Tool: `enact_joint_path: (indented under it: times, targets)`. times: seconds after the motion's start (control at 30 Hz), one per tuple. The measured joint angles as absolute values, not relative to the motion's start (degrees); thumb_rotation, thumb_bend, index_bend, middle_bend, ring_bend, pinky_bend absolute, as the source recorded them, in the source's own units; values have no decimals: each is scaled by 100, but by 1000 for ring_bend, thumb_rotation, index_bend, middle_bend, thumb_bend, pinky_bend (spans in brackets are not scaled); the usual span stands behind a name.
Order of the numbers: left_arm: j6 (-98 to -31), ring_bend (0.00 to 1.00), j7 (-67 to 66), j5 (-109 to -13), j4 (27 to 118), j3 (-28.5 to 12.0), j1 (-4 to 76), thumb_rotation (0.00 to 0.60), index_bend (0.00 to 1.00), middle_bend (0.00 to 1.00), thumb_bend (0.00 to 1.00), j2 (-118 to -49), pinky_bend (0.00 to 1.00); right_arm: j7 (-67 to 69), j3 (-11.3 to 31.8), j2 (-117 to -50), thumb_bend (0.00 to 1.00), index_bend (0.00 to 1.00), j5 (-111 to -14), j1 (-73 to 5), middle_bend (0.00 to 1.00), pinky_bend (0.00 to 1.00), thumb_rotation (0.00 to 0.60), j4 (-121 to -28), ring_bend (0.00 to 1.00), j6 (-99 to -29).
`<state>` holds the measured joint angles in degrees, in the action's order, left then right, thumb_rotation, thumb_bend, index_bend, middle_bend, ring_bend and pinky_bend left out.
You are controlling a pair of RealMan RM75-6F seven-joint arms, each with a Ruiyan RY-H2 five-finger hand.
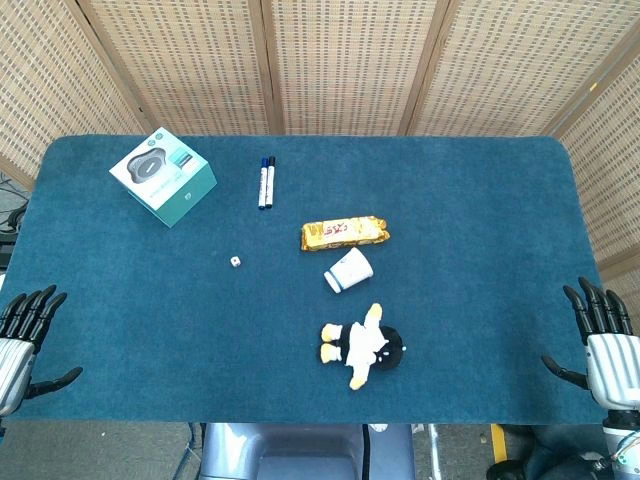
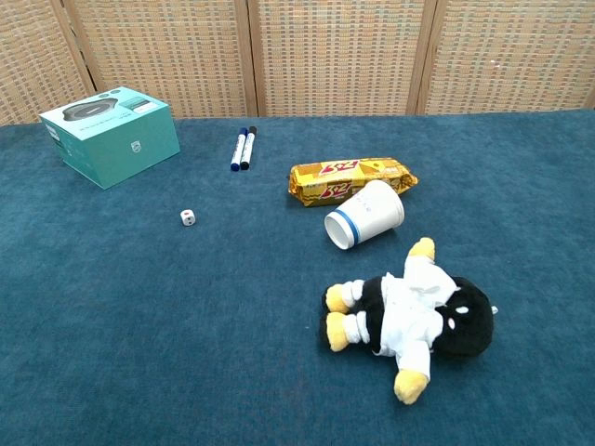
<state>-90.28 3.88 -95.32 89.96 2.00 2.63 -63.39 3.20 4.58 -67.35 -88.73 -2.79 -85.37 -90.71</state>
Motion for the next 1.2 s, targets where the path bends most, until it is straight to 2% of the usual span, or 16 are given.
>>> enact_joint_path:
  times: [0.33, 0.43, 0.5, 0.53, 0.6, 0.7, 0.93, 1.07, 1.2]
  targets:
    - [-9019, 0, 463, -9502, 8920, 164, 284, 600, 0, 0, 1, -6365, 0, 376, 460, -6690, 0, 0, -8832, -276, 0, 0, 600, -8568, 0, -9023]
    - [-8857, 0, 499, -9465, 8898, 100, 406, 600, 0, 0, 32, -6404, 0, 381, 469, -6675, 0, 0, -8823, -281, 0, 0, 600, -8586, 0, -9017]
    - [-8662, 0, 589, -9444, 8882, 33, 566, 600, 18, 0, 93, -6427, 0, 389, 472, -6665, 0, 0, -8807, -290, 0, 0, 600, -8595, 0, -8982]
    - [-8485, 0, 670, -9423, 8866, -25, 715, 600, 35, 0, 118, -6443, 0, 392, 473, -6659, 0, 0, -8798, -296, 0, 0, 600, -8600, 0, -8963]
    - [-8166, 0, 781, -9373, 8841, -130, 972, 600, 146, 0, 206, -6472, 0, 410, 479, -6648, 0, 0, -8768, -305, 0, 0, 600, -8607, 0, -8931]
    - [-7545, 0, 888, -9219, 8785, -353, 1457, 600, 257, 0, 250, -6560, 0, 434, 488, -6641, 0, 0, -8735, -313, 0, 0, 600, -8605, 0, -8897]
    - [-5942, 0, 383, -8244, 8406, -1005, 2720, 600, 287, 0, 319, -7260, 0, 510, 491, -6630, 0, 0, -8651, -372, 0, 0, 600, -8574, 0, -8701]
    - [-5439, 0, -174, -7686, 8090, -1221, 3170, 600, 294, 0, 331, -7763, 0, 563, 492, -6629, 0, 0, -8602, -408, 0, 0, 600, -8538, 0, -8604]
    - [-5085, 0, -709, -7079, 7737, -1351, 3493, 600, 364, 0, 351, -8234, 0, 658, 504, -6609, 0, 0, -8536, -440, 0, 0, 600, -8508, 0, -8504]
